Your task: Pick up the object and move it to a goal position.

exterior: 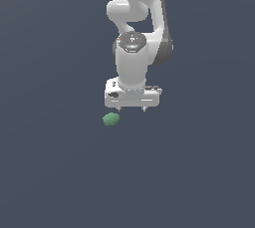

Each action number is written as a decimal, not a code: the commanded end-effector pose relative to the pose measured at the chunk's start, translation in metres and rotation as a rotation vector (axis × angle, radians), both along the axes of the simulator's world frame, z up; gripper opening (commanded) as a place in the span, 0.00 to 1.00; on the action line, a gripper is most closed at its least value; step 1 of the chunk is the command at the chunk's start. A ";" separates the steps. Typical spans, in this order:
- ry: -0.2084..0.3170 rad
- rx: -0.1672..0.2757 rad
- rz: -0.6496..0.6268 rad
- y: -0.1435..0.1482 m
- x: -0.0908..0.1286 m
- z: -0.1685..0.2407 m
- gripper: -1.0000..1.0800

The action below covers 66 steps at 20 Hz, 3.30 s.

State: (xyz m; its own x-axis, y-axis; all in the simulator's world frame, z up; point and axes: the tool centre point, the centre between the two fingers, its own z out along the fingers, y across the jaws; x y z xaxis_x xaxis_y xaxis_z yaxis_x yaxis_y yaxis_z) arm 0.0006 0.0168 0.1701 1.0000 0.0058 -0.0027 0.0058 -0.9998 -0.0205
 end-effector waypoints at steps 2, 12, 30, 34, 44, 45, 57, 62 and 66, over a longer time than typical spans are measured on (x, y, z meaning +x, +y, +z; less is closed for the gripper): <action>0.000 -0.001 0.000 -0.001 0.000 0.000 0.96; -0.021 -0.030 -0.009 -0.031 0.003 0.014 0.96; -0.010 -0.017 -0.273 -0.043 -0.003 -0.010 0.96; -0.005 -0.014 -0.399 -0.050 -0.007 -0.020 0.96; 0.005 -0.011 -0.726 -0.068 -0.017 -0.047 0.96; 0.006 -0.011 -0.758 -0.070 -0.018 -0.049 0.96; 0.010 -0.017 -1.093 -0.091 -0.030 -0.074 0.96; 0.010 -0.019 -1.165 -0.096 -0.033 -0.079 0.96; 0.010 -0.020 -1.192 -0.097 -0.034 -0.080 0.96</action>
State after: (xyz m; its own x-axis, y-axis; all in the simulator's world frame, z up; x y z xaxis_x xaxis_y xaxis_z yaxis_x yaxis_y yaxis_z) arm -0.0327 -0.0799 0.0903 0.3852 -0.9228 -0.0005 -0.9228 -0.3852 0.0000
